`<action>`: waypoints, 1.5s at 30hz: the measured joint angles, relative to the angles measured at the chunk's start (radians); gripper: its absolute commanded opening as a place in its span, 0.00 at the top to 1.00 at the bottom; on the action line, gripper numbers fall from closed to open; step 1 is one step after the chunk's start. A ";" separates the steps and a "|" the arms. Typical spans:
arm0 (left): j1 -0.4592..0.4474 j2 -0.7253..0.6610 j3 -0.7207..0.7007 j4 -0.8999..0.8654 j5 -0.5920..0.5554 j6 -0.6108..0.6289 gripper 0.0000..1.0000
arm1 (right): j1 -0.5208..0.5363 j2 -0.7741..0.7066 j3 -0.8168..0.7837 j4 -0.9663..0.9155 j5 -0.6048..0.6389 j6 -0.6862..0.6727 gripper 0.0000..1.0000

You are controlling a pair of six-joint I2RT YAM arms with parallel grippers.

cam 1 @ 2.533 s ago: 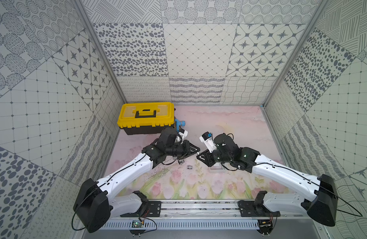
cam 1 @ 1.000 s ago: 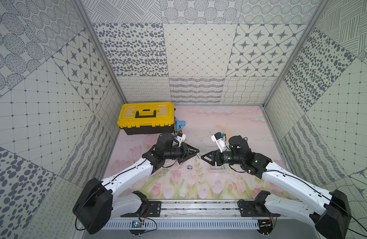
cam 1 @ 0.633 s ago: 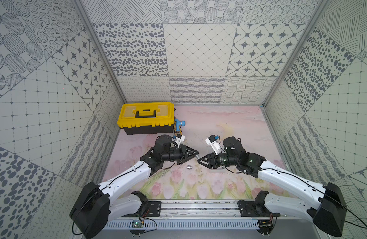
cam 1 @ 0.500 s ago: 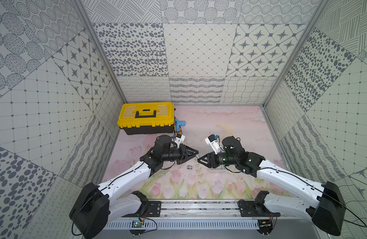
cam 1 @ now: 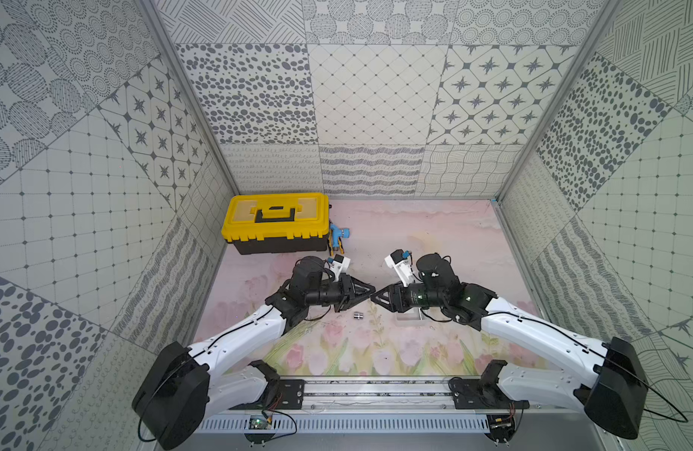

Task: Put the socket on the desktop into the storage box
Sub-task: Pick up the socket head at the center of the board, then place the socket head in the storage box.

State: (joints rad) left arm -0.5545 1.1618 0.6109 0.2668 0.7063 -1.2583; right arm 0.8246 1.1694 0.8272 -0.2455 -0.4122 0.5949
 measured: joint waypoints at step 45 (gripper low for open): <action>-0.055 -0.088 0.130 -0.473 -0.298 0.336 0.48 | -0.069 -0.038 0.041 -0.359 0.529 0.032 1.00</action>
State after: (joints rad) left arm -0.6090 1.0737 0.7410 -0.2058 0.4084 -0.9222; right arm 0.7551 1.1313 0.8684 -0.6048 0.1169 0.6266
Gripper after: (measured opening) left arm 0.524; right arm 0.235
